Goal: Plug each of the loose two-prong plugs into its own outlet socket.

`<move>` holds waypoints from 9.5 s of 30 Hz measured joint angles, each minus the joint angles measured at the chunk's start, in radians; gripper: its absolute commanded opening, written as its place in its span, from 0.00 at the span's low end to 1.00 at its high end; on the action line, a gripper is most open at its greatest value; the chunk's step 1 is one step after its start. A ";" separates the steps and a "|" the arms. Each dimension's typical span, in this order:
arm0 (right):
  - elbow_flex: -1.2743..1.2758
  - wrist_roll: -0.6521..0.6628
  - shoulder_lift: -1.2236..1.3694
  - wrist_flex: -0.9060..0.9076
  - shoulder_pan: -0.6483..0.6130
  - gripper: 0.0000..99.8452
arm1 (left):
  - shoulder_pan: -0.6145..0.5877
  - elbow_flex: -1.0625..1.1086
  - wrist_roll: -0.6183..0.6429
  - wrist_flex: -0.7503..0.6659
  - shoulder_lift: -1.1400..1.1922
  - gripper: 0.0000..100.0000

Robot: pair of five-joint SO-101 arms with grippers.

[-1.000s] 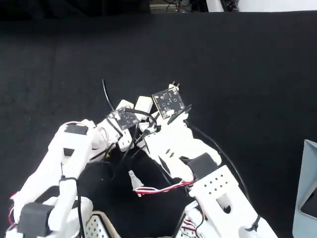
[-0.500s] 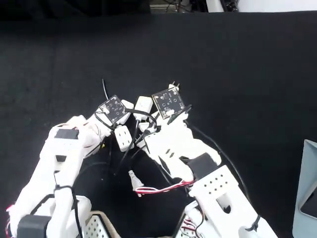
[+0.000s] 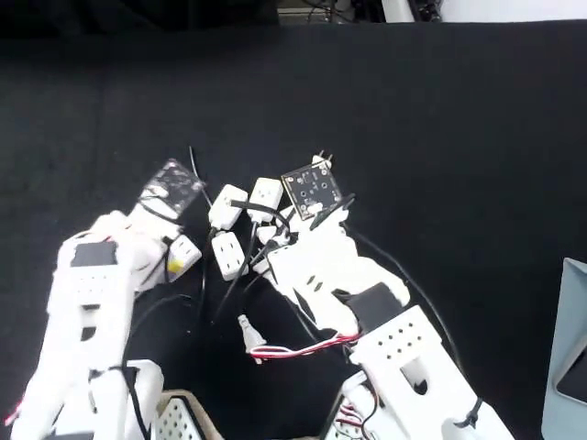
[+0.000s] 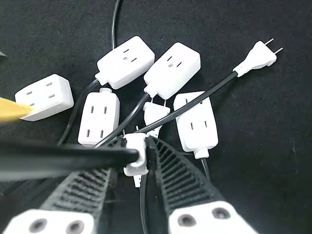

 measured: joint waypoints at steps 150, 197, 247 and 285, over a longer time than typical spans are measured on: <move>-0.873 0.135 1.266 0.009 -0.313 0.01 | -0.393 0.485 0.517 0.126 -0.914 0.29; -0.707 0.138 0.916 -0.532 0.279 0.01 | -0.393 0.497 0.517 0.126 -0.914 0.29; -0.703 0.907 1.066 0.020 0.328 0.28 | -0.365 0.514 0.517 0.126 -0.914 0.29; -0.735 1.053 1.330 -0.419 0.187 0.01 | -0.365 0.514 0.517 0.126 -0.914 0.29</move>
